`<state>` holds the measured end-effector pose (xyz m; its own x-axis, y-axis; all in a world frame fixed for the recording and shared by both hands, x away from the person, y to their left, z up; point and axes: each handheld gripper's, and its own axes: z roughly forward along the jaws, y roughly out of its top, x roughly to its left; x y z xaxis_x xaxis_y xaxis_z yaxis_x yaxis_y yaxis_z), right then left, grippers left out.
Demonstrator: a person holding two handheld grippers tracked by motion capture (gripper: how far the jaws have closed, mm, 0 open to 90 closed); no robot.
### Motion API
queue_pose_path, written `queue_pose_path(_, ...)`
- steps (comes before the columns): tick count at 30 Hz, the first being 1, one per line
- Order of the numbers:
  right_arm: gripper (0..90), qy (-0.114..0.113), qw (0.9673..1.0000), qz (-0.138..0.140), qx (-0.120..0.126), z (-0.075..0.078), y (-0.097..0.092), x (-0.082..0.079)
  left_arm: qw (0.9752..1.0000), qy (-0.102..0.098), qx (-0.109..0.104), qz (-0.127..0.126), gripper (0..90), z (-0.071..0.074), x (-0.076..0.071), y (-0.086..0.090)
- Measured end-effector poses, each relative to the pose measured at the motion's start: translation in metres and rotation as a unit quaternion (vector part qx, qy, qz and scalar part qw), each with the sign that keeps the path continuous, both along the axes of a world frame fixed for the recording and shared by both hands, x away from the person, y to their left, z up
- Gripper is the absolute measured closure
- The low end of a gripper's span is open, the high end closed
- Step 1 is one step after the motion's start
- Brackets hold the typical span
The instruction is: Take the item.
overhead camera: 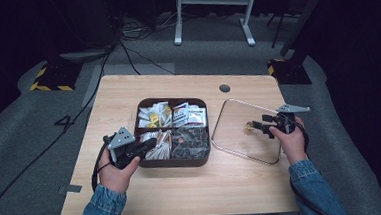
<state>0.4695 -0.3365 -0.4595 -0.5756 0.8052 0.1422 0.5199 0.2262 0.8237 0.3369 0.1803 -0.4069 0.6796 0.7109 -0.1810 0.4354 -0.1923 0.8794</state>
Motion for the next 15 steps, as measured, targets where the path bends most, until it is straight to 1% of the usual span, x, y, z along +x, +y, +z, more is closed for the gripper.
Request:
queue_pose_path(2,36.4,-0.001,1.0000,0.000,0.000,0.000,0.000,0.000,1.0000,0.002,0.000,-0.004,88.5,0.001,-0.002,-0.001)
queue_pose_path(5,36.4,-0.001,1.0000,0.001,0.000,0.000,0.000,0.000,1.0000,-0.001,-0.001,-0.008,88.5,0.003,-0.004,-0.004)
queue_pose_path(7,36.4,-0.001,1.0000,0.000,0.000,0.000,0.000,0.000,0.9999,-0.003,0.002,-0.013,88.5,0.004,-0.006,-0.007)
queue_pose_path(8,36.9,-0.001,1.0000,0.000,-0.001,0.000,0.000,0.000,0.9998,-0.004,0.008,-0.017,88.4,0.005,-0.006,-0.007)
queue_pose_path(13,36.9,0.000,1.0000,-0.001,0.001,0.000,0.000,0.000,0.9997,-0.003,0.007,-0.021,88.5,0.006,-0.009,-0.010)
queue_pose_path(15,36.9,0.001,1.0000,-0.002,0.001,0.000,-0.001,0.000,0.9996,-0.003,0.010,-0.025,88.5,0.004,-0.011,-0.011)
